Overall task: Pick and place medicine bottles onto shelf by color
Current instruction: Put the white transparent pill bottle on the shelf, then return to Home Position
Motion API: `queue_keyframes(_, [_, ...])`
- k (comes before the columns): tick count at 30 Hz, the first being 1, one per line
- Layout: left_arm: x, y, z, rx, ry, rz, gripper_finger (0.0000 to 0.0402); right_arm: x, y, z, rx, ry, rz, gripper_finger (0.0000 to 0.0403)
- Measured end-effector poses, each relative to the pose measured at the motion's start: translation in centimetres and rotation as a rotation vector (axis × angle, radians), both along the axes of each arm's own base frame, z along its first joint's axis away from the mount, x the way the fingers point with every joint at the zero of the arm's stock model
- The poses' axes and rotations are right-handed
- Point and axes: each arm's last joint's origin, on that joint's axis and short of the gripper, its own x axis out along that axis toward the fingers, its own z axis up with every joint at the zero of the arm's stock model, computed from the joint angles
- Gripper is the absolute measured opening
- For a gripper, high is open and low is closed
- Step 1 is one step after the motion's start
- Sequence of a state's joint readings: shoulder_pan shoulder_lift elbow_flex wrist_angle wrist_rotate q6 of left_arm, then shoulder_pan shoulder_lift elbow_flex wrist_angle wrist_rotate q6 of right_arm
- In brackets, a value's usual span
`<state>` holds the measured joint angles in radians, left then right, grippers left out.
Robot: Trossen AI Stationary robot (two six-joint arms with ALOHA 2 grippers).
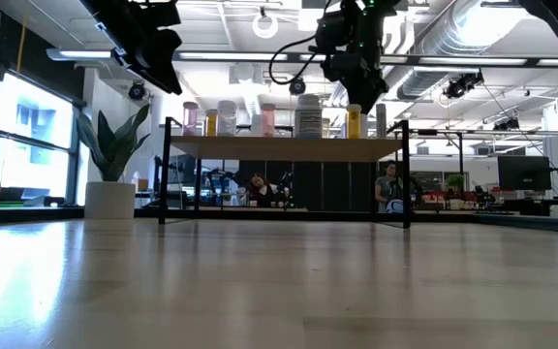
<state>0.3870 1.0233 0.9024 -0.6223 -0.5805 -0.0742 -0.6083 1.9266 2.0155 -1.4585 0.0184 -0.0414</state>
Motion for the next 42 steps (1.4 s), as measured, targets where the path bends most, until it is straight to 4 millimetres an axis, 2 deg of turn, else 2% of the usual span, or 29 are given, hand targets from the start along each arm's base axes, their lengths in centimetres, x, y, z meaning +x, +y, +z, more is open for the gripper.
queue_keyframes(9, [0.0, 0.0, 0.0, 0.018, 0.029, -0.016, 0.018, 0.1, -0.1, 0.1, -0.012, -0.008, -0.008, 0.0128])
queue_keyframes(18, [0.2, -0.2, -0.1, -0.04, 0.002, -0.082, 0.018, 0.2, -0.1, -0.1, -0.004, -0.006, -0.031, 0.0208])
queue_keyframes(23, [-0.2, -0.6, 0.2, -0.1, -0.052, -0.123, 0.018, -0.1, 0.0, 0.2, 0.004, -0.011, -0.069, 0.0225])
queue_keyframes(31, [-2.2, -1.6, 1.4, -0.124, -0.129, -0.154, 0.018, -1.0, 0.7, 2.4, -0.046, -0.092, -0.071, 0.0227])
queue_keyframes(35, [-3.7, -2.3, 2.0, -0.141, -0.188, -0.165, 0.018, -1.5, 1.1, 3.7, -0.069, -0.169, -0.132, 0.0227])
queue_keyframes(38, [-4.8, -2.8, 1.3, -0.156, -0.261, -0.173, 0.018, -1.7, 1.7, 5.0, -0.098, -0.248, -0.159, 0.0227])
queue_keyframes(42, [-6.2, -3.7, -0.6, -0.161, -0.356, -0.198, 0.018, -1.6, 2.9, 6.8, -0.141, -0.365, -0.158, 0.0227])
